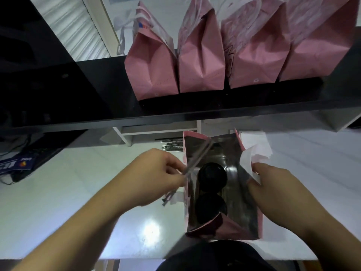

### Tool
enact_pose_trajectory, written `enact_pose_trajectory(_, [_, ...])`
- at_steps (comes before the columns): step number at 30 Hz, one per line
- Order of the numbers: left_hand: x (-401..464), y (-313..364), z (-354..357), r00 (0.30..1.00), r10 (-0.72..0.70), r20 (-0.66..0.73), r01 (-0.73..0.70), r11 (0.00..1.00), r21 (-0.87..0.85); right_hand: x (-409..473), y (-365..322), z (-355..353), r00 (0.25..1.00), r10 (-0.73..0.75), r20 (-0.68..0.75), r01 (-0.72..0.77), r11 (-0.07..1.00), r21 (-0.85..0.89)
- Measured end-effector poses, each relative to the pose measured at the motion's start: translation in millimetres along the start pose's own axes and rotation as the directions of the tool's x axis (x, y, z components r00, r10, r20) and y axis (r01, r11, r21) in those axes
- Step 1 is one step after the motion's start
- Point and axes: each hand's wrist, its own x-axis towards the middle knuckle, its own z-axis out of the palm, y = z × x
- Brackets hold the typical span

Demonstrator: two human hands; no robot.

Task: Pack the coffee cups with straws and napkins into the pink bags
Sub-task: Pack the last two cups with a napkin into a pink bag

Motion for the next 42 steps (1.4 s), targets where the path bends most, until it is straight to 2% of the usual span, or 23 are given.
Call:
enact_pose_trajectory(6, [33, 46, 48, 0.992, 0.084, 0.09, -0.106, 0.954, 0.281, -4, -2, -2, 0.999, 0.008, -0.034, -0.008, 1.0, 0.007])
enact_pose_trajectory(15, [65, 54, 97, 0.981, 0.123, 0.152, -0.159, 0.955, 0.25, -9, 1, 2, 0.998, -0.007, -0.07, 0.009, 1.0, 0.023])
enact_pose_trajectory(17, [67, 51, 86, 0.982, 0.174, 0.076, -0.187, 0.952, 0.243, -12, 3, 3, 0.998, -0.001, -0.062, 0.004, 0.999, 0.037])
enact_pose_trajectory(19, [73, 47, 69, 0.967, 0.241, -0.077, -0.22, 0.951, 0.216, -14, 3, 3, 0.999, 0.008, -0.044, -0.006, 0.999, 0.044])
enact_pose_trajectory(22, [93, 37, 43, 0.889, 0.358, -0.286, -0.281, 0.919, 0.276, -15, 3, 4, 0.999, 0.019, -0.037, -0.017, 0.999, 0.042])
enact_pose_trajectory(23, [100, 32, 37, 0.879, 0.375, -0.294, -0.272, 0.902, 0.335, -15, 3, 4, 0.999, 0.022, -0.036, -0.021, 0.999, 0.029])
enact_pose_trajectory(26, [115, 18, 31, 0.914, 0.358, -0.189, -0.208, 0.816, 0.54, -11, 4, 5, 0.998, 0.029, -0.048, -0.031, 0.998, -0.045])
enact_pose_trajectory(28, [118, 8, 32, 0.928, 0.334, -0.168, -0.179, 0.791, 0.585, -6, 5, 3, 0.997, 0.032, -0.065, -0.037, 0.995, -0.09])
enact_pose_trajectory(34, [105, -31, 29, 0.938, 0.216, -0.273, -0.072, 0.887, 0.456, 25, 1, -17, 0.998, -0.027, -0.055, 0.016, 0.981, -0.193])
enact_pose_trajectory(37, [89, -53, 28, 0.938, 0.15, -0.311, -0.041, 0.943, 0.331, 51, -4, -28, 0.998, -0.054, -0.035, 0.046, 0.981, -0.188])
enact_pose_trajectory(42, [50, -80, 37, 0.929, 0.071, -0.363, 0.0, 0.981, 0.192, 97, -18, -33, 0.976, -0.201, 0.08, 0.212, 0.962, -0.173])
